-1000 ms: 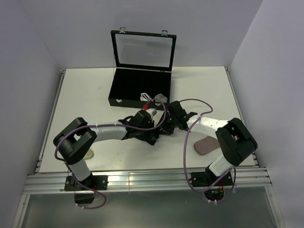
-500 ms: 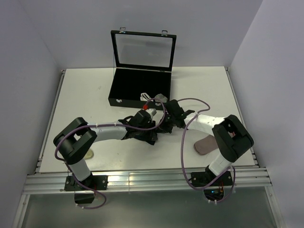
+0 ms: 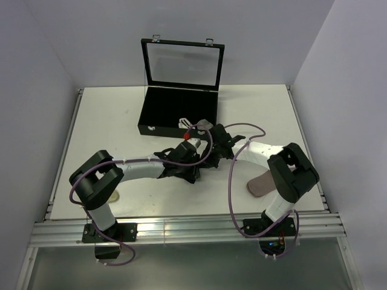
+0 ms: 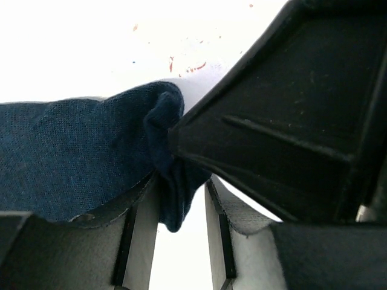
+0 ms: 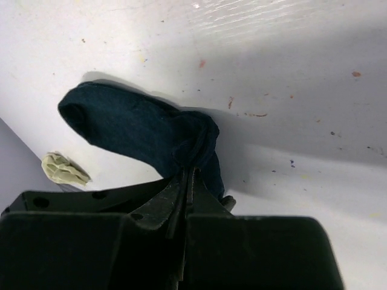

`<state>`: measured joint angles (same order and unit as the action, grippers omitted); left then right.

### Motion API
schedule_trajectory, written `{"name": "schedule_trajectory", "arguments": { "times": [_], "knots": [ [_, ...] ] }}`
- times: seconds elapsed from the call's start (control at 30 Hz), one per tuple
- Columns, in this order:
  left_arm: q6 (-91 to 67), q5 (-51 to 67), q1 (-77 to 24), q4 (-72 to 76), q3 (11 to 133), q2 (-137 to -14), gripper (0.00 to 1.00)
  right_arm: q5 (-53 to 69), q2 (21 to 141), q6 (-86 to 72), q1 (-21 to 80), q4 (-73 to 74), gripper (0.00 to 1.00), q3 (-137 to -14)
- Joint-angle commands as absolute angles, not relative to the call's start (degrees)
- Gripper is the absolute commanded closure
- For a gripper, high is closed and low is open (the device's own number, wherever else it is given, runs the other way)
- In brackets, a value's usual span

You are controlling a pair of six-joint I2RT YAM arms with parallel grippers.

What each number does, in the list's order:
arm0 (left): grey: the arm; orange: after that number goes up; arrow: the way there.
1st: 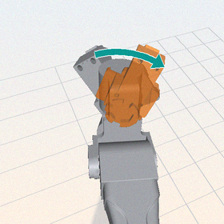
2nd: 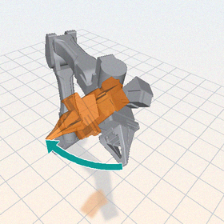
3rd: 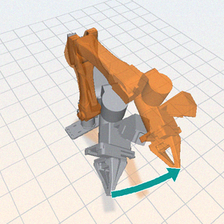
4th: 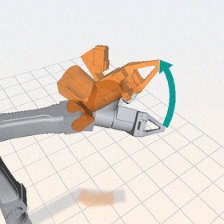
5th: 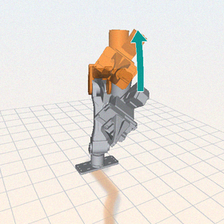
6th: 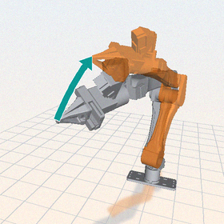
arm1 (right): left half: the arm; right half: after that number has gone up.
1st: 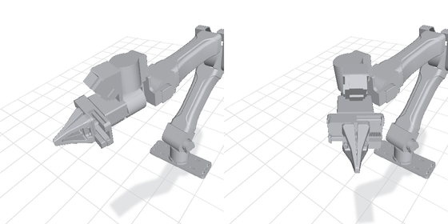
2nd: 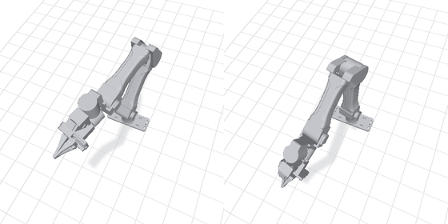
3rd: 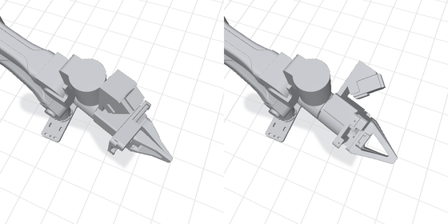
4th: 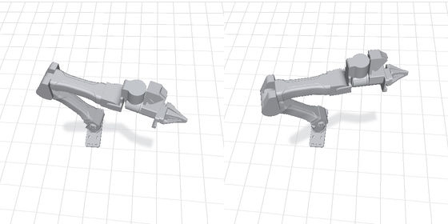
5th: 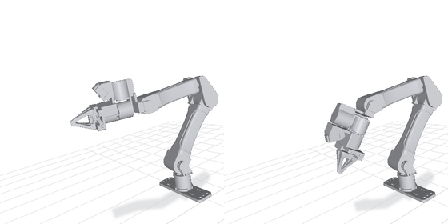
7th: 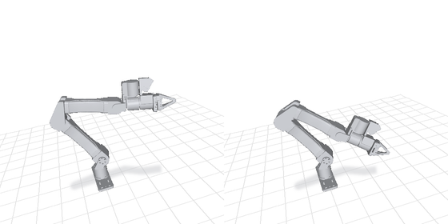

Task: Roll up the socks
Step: Roll the sock at the center of the board.

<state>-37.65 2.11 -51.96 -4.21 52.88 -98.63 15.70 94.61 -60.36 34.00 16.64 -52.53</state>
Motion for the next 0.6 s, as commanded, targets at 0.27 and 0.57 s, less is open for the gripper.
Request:
{"name": "schedule_trajectory", "arguments": {
  "times": [0.27,0.57],
  "knots": [
    [-36.5,-6.3,-55.1,-8.7,57.0,-101.5,0.82,16.3,95.5,-61.4,34.5,19.7,1.0,-55.9],
    [-36.8,-1.0,-54.3,-6.8,55.6,-100.0,1.0,17.6,91.7,-58.8,33.0,14.2,0.91,-53.2]
  ]
}}
